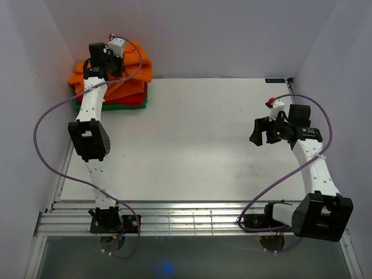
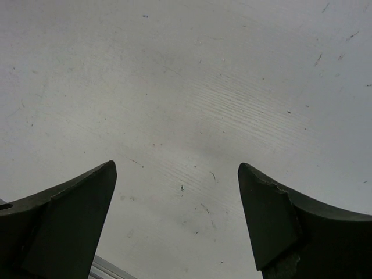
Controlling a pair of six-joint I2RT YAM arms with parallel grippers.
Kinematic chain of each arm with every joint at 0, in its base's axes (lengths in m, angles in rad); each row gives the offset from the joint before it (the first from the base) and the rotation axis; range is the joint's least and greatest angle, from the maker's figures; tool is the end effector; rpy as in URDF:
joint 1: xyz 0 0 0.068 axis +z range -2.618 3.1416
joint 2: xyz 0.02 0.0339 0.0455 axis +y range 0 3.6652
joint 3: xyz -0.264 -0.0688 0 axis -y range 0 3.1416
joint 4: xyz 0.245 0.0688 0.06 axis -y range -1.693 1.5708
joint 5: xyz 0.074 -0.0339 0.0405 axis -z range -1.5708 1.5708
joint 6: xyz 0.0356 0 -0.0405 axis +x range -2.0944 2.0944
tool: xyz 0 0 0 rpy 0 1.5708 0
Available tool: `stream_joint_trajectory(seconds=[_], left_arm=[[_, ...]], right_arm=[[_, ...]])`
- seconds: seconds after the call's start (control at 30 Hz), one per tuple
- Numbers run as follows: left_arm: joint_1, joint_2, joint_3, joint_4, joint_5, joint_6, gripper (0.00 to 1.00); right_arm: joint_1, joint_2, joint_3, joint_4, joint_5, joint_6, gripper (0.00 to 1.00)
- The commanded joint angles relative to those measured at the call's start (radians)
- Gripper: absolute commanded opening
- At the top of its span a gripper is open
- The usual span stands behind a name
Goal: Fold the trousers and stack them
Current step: Grab the trousers from the pile, then move the trousers to the center of the board
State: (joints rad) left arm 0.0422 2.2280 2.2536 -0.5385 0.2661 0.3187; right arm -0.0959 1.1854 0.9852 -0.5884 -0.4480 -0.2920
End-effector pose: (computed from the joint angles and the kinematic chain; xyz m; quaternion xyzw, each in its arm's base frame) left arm 0.5190 0.0125 0.3356 0.1842 0.8383 -0.0229 0.5126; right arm 0.2479 -0.0084 0.2930 -0.1725 0.8888 0.1299 0.4043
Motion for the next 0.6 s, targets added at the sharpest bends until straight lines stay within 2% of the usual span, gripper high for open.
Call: stream_joint_trajectory(seconds=[0.0, 0.27, 0.4, 0.47, 0.57], left_arm=[[-0.008, -0.232, 0.052, 0.086, 0.154, -0.143, 0.00], [-0.025, -0.421, 0.012, 0.143, 0.464, -0.397, 0.00], [-0.167, -0.500, -0.079, 0.178, 0.493, -0.449, 0.00], [-0.221, -0.518, -0.117, 0.199, 0.493, -0.480, 0.00], [-0.361, -0.508, -0.157, 0.213, 0.456, -0.480, 0.00]], right_arm=[[0.002, 0.005, 0.067, 0.018, -0.021, 0.004, 0.90], [-0.004, 0.006, 0.174, 0.010, -0.029, 0.027, 0.90], [-0.048, 0.003, 0.259, 0.006, -0.070, 0.048, 0.90], [-0.123, 0.008, 0.292, -0.001, -0.119, 0.060, 0.90], [-0.266, 0.026, 0.357, -0.011, -0.198, 0.083, 0.90]])
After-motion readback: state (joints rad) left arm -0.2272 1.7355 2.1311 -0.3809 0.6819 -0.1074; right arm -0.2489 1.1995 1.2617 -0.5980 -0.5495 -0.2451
